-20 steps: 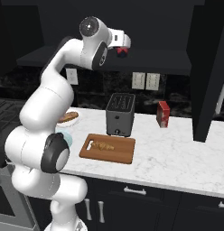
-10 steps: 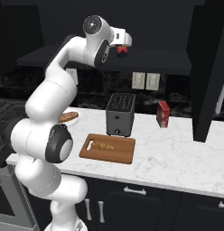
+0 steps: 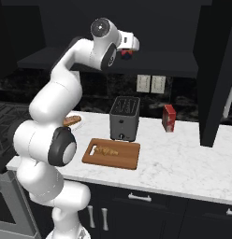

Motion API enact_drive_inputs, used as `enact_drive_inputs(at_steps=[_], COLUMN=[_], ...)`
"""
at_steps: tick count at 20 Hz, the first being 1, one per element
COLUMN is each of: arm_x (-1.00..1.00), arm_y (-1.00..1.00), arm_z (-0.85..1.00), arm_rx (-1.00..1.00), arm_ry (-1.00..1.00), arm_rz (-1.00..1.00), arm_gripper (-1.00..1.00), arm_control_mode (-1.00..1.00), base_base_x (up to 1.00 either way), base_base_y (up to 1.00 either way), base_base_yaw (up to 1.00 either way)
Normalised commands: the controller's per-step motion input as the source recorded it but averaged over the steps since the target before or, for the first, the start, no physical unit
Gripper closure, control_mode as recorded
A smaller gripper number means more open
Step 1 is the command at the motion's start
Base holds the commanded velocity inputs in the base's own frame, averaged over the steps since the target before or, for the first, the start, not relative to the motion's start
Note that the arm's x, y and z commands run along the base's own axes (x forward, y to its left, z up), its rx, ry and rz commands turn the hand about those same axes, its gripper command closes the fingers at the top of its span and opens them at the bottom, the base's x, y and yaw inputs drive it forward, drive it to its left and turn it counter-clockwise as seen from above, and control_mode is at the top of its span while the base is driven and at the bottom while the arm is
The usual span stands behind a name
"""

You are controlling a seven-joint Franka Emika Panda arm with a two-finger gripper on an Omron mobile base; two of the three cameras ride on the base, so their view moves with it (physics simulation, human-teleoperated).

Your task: From the different types of pastries on the counter, select a croissant and place it on the cutting board. Then retrieve a jar of jam from the cabinet and place it alongside the croissant on the cutting board.

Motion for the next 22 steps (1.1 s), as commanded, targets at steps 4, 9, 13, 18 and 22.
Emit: enact_drive_inputs(at_steps=[4,9,13,18,22], arm_x=[0.15,0.20,0.27,0.30,0.28], arm_y=[-0.10,-0.03,0.00,0.00,-0.01], arm_z=[-0.16,-0.13,-0.02,-0.01,-0.03], arm_rx=[0.03,0.02,0.01,0.01,0.01], arm_ry=[0.00,0.00,0.00,0.00,0.00], arm_rz=[-0.01,-0.01,-0.01,-0.01,0.00], arm_gripper=[-1.00,-1.00,-1.00,-1.00,-1.00], arm_control_mode=[-1.00,-1.00,-1.00,-1.00,-1.00], base_base_x=[0.00,0.00,0.00,0.00,0.00], base_base_y=[0.00,0.00,0.00,0.00,0.00], base_base_yaw=[0.00,0.00,0.00,0.00,0.00])
